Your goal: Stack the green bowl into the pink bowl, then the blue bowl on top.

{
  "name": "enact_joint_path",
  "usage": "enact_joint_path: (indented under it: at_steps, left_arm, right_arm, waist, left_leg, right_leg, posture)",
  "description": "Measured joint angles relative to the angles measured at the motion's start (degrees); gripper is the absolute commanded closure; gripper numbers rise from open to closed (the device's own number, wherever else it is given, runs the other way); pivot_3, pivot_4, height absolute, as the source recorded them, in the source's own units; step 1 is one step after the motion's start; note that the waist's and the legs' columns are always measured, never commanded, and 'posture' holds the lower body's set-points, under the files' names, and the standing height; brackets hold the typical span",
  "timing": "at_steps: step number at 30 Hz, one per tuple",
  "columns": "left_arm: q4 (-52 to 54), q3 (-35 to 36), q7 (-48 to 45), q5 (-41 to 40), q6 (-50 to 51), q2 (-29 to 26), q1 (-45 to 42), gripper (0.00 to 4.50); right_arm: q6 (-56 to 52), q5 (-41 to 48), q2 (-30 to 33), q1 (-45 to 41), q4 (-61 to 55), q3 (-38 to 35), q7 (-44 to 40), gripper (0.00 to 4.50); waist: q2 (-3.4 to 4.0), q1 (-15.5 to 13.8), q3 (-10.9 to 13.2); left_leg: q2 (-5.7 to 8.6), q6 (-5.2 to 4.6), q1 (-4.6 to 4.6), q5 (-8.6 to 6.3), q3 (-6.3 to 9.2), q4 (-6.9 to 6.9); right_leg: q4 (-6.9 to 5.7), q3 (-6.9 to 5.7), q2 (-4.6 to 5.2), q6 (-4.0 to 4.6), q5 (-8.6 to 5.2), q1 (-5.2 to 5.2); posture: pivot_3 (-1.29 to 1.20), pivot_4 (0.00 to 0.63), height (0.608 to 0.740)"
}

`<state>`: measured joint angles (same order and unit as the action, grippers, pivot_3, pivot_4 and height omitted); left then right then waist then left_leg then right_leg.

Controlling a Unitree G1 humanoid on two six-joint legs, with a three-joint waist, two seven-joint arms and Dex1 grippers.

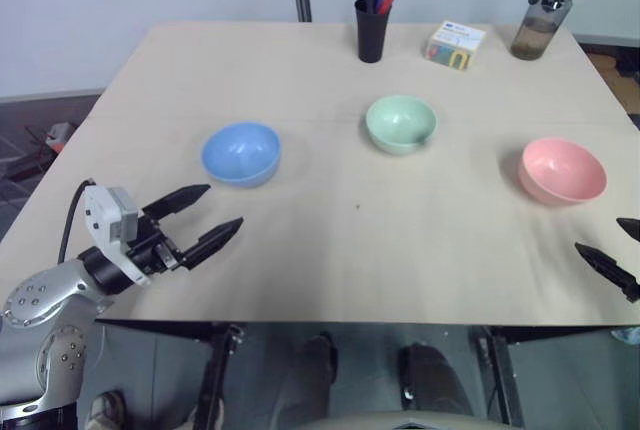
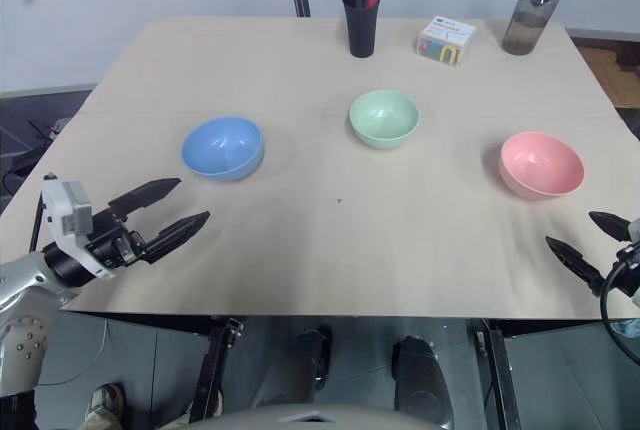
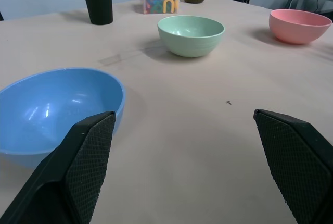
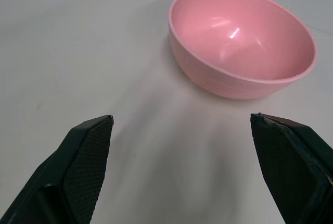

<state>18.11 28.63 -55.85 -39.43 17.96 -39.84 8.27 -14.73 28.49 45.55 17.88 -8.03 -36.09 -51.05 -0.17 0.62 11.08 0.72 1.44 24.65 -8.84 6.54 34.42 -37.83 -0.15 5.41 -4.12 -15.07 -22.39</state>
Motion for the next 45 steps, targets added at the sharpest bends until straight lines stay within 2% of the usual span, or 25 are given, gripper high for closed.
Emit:
enact_joint_path:
  at_steps: [17,21,25,28,31,36,37,39,45]
  left_arm:
    - [0.5,-0.6,-0.2,-1.32,1.29,-0.02,-1.11,0.0]
    - [2.63,-4.02,-3.46,-2.24,1.49,-0.73,-2.0,0.0]
    - [5.56,-7.38,-7.45,-3.63,1.7,-1.96,-4.12,0.0]
    - [6.17,-8.87,-7.56,-4.48,2.24,-1.97,-6.05,0.0]
    - [7.22,-9.51,-6.61,-5.07,2.87,-1.96,-8.08,0.0]
    - [8.21,-9.55,-5.95,-5.23,3.05,-1.93,-7.13,0.0]
    - [8.49,-9.53,-5.66,-5.25,3.04,-1.92,-6.65,0.0]
    - [8.8,-9.47,-5.18,-5.25,3.04,-1.87,-5.78,0.0]
    - [9.76,-8.91,-3.9,-5.25,2.88,-1.5,-4.12,0.0]
  right_arm:
    - [-1.38,-6.24,0.94,-9.82,-2.65,10.13,2.69,0.09]
    - [-2.48,-9.81,1.16,-19.84,0.25,16.56,4.94,0.09]
    - [-2.1,-17.38,0.54,-29.2,5.34,24.44,9.93,0.09]
    - [-2.21,-20.12,-0.57,-32.61,8.41,28.11,11.04,0.77]
    - [-2.48,-22.79,-1.43,-37.09,13.19,32.36,11.12,2.12]
    - [-2.47,-24.13,-1.64,-39.76,17.13,33.47,11.39,3.74]
    - [-2.46,-24.33,-1.64,-40.19,17.64,33.47,11.48,4.23]
    - [-2.17,-25.01,-1.66,-40.58,18.04,33.58,11.61,4.45]
    - [-2.0,-24.45,-1.95,-40.21,15.24,33.93,9.8,4.45]
  waist:
    - [-0.03,0.05,-0.01]
    - [-0.07,0.48,-0.04]
    - [-0.09,0.1,-0.04]
    - [-0.1,-0.01,-0.04]
    - [-0.1,0.29,-0.04]
    - [-0.1,0.42,-0.03]
    - [-0.1,0.44,-0.03]
    - [-0.1,0.42,-0.03]
    - [-0.09,0.37,-0.03]
  left_leg:
    - [0.0,-0.01,0.03,0.01,-0.03,0.01]
    - [-0.07,0.0,-0.01,0.01,-0.14,0.04]
    - [-0.05,0.0,0.09,0.01,-0.1,-0.01]
    - [-0.02,0.0,0.11,0.01,-0.08,-0.07]
    - [-0.02,-0.01,0.1,0.01,-0.12,-0.07]
    - [-0.05,-0.01,0.05,0.01,-0.13,-0.06]
    - [-0.06,-0.01,0.04,0.01,-0.13,-0.06]
    - [-0.08,-0.01,0.04,0.01,-0.12,-0.05]
    - [-0.12,-0.01,0.05,0.01,-0.12,-0.06]
  right_leg:
    - [-0.06,0.02,-0.02,-0.01,0.01,-0.08]
    - [-0.08,0.09,-0.06,0.02,0.03,-0.1]
    - [-0.07,0.09,-0.09,0.23,0.16,-0.21]
    - [-0.05,0.09,-0.1,0.26,0.19,-0.21]
    - [-0.05,0.13,-0.11,0.25,0.19,-0.21]
    - [-0.08,0.15,-0.16,0.25,0.19,-0.21]
    - [-0.09,0.15,-0.17,0.25,0.19,-0.2]
    - [-0.12,0.16,-0.19,0.25,0.19,-0.21]
    - [-0.11,0.17,-0.24,0.25,0.19,-0.22]
  posture:
    - [0.0,0.15,0.74]
    - [0.0,0.15,0.74]
    - [0.0,0.15,0.74]
    - [0.0,0.15,0.74]
    - [0.0,0.15,0.74]
    - [0.0,0.15,0.74]
    - [0.0,0.15,0.74]
    - [0.0,0.15,0.74]
    - [0.0,0.15,0.74]
